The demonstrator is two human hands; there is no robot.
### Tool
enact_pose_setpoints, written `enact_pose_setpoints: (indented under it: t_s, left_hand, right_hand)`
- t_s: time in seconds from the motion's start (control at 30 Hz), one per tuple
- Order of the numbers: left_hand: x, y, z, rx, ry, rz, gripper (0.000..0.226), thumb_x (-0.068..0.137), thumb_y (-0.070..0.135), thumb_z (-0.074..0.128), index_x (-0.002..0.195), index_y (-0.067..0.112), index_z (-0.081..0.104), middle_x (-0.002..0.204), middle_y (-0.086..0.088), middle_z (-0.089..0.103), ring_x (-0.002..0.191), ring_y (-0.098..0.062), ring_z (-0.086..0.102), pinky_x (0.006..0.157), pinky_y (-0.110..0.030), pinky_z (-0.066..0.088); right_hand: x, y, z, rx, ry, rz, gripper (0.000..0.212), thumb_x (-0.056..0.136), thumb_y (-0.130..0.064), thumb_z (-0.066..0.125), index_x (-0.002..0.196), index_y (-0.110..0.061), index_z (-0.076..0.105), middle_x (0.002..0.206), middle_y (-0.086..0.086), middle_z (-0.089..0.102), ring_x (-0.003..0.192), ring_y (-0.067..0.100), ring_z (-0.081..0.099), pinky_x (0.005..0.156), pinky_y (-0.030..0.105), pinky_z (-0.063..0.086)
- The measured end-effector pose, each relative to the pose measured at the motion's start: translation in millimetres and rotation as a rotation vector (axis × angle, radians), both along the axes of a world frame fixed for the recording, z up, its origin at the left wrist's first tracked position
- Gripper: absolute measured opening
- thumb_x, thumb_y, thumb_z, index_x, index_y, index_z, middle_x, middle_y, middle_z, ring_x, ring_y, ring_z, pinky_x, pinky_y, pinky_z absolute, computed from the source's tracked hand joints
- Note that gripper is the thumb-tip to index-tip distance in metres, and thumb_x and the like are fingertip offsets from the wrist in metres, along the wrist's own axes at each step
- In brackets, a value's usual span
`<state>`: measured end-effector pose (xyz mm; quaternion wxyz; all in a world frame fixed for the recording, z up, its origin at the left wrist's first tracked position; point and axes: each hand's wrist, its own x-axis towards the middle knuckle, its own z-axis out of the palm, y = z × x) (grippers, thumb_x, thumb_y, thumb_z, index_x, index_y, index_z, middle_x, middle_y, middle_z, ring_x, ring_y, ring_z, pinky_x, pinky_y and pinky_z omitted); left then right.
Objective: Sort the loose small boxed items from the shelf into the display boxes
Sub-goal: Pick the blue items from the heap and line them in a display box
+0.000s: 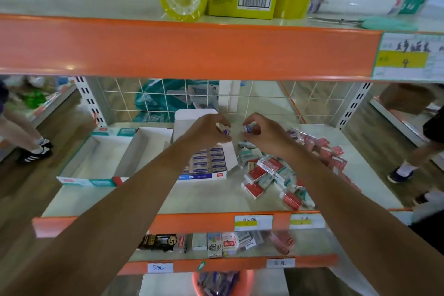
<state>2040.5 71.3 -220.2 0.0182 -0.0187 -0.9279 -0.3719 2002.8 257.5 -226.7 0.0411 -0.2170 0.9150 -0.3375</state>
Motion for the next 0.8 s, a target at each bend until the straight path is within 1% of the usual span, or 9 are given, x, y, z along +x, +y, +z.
enact_pose_setpoints:
  t_s: [0.1,0.2,0.3,0.37,0.47,0.53,0.6,0.7,0.8]
  left_hand:
    - [6.8,-11.5,-3.3,0.015,-0.045,0.044,0.030,0.080,0.017,0.075,0.107,0.012,0.066,0.096,-0.003,0.065,0.075,-0.015,0.062,0.066,-0.021,0.049]
    - [11.4,-23.3,-7.2,0.050,-0.073,0.088,0.022,0.082,0.015,0.073,0.102,0.014,0.063,0.098,-0.005,0.068,0.071,-0.018,0.067,0.062,-0.021,0.054]
    - [15.9,-31.2,-7.5,0.064,-0.115,0.144,0.023,0.083,0.015,0.072,0.101,0.016,0.057,0.099,-0.005,0.065,0.073,-0.020,0.069,0.065,-0.025,0.057]
    - [18.3,-35.1,-7.0,0.108,-0.132,0.167,0.025,0.083,0.012,0.071,0.101,0.017,0.056,0.100,-0.006,0.064,0.070,-0.016,0.068,0.062,-0.024,0.058]
    - [21.8,-40.3,-5.2,0.166,-0.149,0.187,0.019,0.084,0.006,0.068,0.095,0.018,0.059,0.104,-0.007,0.063,0.067,-0.012,0.066,0.053,-0.017,0.052]
    - [22.8,-43.2,-5.0,0.124,-0.168,0.186,0.015,0.085,0.007,0.067,0.095,0.016,0.063,0.107,-0.006,0.063,0.073,-0.013,0.064,0.059,-0.017,0.050]
    - [23.9,-45.9,-5.7,0.078,-0.190,0.191,0.021,0.083,0.005,0.068,0.101,0.014,0.066,0.106,-0.004,0.063,0.081,-0.017,0.060,0.061,-0.019,0.047]
    - [25.3,-49.7,-9.0,0.010,-0.215,0.177,0.032,0.080,0.005,0.070,0.111,0.014,0.064,0.103,0.002,0.058,0.086,-0.018,0.055,0.054,-0.017,0.040]
    - [26.9,-53.4,-12.3,-0.057,-0.206,0.170,0.034,0.081,0.009,0.071,0.113,0.015,0.063,0.103,0.004,0.057,0.089,-0.017,0.056,0.064,-0.021,0.044]
  right_hand:
    - [5.7,-15.8,-0.3,-0.034,-0.041,-0.018,0.018,0.089,-0.027,0.066,0.102,-0.022,0.054,0.081,-0.008,0.058,0.069,0.009,0.056,0.056,0.022,0.038]
    - [10.9,-30.7,-1.5,-0.082,-0.086,-0.053,0.019,0.087,-0.023,0.068,0.099,-0.017,0.056,0.090,-0.002,0.061,0.082,0.016,0.060,0.069,0.028,0.048]
    - [13.0,-43.0,-2.6,-0.138,-0.134,-0.061,0.015,0.087,-0.015,0.068,0.097,-0.018,0.057,0.088,0.001,0.064,0.081,0.022,0.066,0.079,0.038,0.056]
    - [12.7,-48.7,-4.0,-0.166,-0.176,-0.038,0.012,0.087,-0.008,0.066,0.091,-0.017,0.060,0.084,0.003,0.065,0.079,0.024,0.069,0.081,0.043,0.058]
    - [12.2,-55.6,-6.4,-0.096,-0.168,-0.014,0.017,0.083,-0.003,0.068,0.097,-0.013,0.065,0.085,-0.001,0.063,0.083,0.022,0.066,0.075,0.032,0.056]
    - [11.5,-59.4,-7.1,-0.027,-0.144,-0.005,0.026,0.081,-0.005,0.070,0.107,-0.009,0.067,0.093,0.001,0.064,0.088,0.020,0.061,0.069,0.023,0.046]
    - [10.2,-61.7,-8.1,0.019,-0.129,0.006,0.031,0.082,-0.008,0.070,0.113,-0.007,0.066,0.102,0.003,0.065,0.091,0.019,0.060,0.069,0.022,0.042]
    - [8.3,-62.1,-11.6,0.068,-0.069,0.019,0.026,0.084,-0.012,0.069,0.110,-0.011,0.066,0.096,-0.003,0.061,0.088,0.015,0.057,0.060,0.018,0.039]
    - [7.1,-61.0,-14.3,0.101,-0.026,0.031,0.022,0.085,-0.016,0.070,0.106,-0.014,0.066,0.091,-0.005,0.060,0.084,0.012,0.057,0.056,0.014,0.036]
